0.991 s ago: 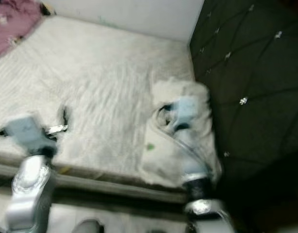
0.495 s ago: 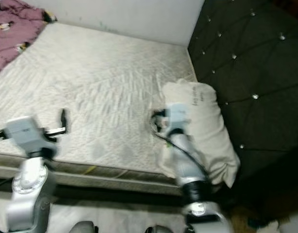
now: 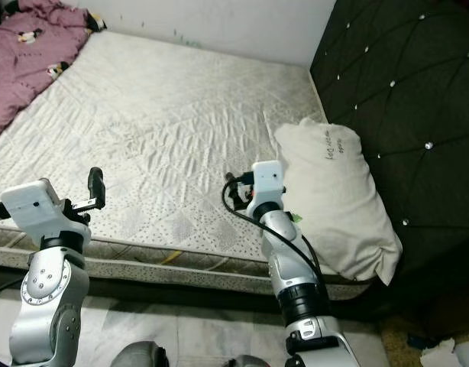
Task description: Clean up the room
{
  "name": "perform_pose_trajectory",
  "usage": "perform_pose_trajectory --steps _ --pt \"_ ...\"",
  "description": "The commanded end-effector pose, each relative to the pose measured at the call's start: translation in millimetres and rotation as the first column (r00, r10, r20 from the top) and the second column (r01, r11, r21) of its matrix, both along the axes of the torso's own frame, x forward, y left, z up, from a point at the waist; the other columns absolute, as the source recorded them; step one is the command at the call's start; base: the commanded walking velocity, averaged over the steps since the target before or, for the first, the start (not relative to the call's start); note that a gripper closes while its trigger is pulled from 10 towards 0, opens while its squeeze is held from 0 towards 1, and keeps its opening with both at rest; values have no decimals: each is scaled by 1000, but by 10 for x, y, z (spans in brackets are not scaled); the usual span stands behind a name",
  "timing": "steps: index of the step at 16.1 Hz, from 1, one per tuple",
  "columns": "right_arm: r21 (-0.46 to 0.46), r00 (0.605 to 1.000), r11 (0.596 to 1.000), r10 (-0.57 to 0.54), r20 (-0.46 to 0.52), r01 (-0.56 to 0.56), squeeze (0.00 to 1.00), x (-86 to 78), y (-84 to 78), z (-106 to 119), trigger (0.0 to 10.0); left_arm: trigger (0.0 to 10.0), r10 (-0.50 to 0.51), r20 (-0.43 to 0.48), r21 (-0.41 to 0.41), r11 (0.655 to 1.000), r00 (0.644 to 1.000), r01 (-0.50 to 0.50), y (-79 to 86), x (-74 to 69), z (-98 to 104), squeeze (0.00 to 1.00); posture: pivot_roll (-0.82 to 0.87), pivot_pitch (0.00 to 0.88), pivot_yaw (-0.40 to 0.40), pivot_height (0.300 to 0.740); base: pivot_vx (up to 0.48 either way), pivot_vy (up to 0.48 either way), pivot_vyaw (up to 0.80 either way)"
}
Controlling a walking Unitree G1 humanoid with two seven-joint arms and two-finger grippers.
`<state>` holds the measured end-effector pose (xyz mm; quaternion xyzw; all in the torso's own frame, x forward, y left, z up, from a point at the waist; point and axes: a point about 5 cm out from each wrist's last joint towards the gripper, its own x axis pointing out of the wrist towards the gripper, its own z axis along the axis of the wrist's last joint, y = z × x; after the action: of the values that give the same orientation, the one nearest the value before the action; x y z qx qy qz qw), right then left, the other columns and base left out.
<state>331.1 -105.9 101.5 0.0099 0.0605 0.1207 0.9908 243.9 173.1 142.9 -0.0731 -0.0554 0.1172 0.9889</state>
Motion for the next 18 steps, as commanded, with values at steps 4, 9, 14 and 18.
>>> perform_pose_trajectory --steps 4,9,14,18 --pt "-8 1000 1000 -21 -7 21 0 12 -88 2 10000 10000 -19 6 -32 999 1000 19 -74 5 8 0 137 46 -108 740 0 240 -266" --pt "-4 1000 1000 -18 -9 18 0 7 -86 0 10000 10000 -19 7 -34 999 1000 19 -75 1 9 0 136 48 -107 740 0 480 0" --pt "-7 1000 1000 -11 -13 11 0 10 -75 -7 10000 10000 -19 6 -37 999 1000 19 -74 7 7 0 135 49 -108 740 0 480 0" --pt "-10 1000 1000 2 -19 -2 0 11 -61 -16 10000 10000 -26 25 -27 999 999 27 -86 8 28 0 134 47 -108 740 0 231 0"
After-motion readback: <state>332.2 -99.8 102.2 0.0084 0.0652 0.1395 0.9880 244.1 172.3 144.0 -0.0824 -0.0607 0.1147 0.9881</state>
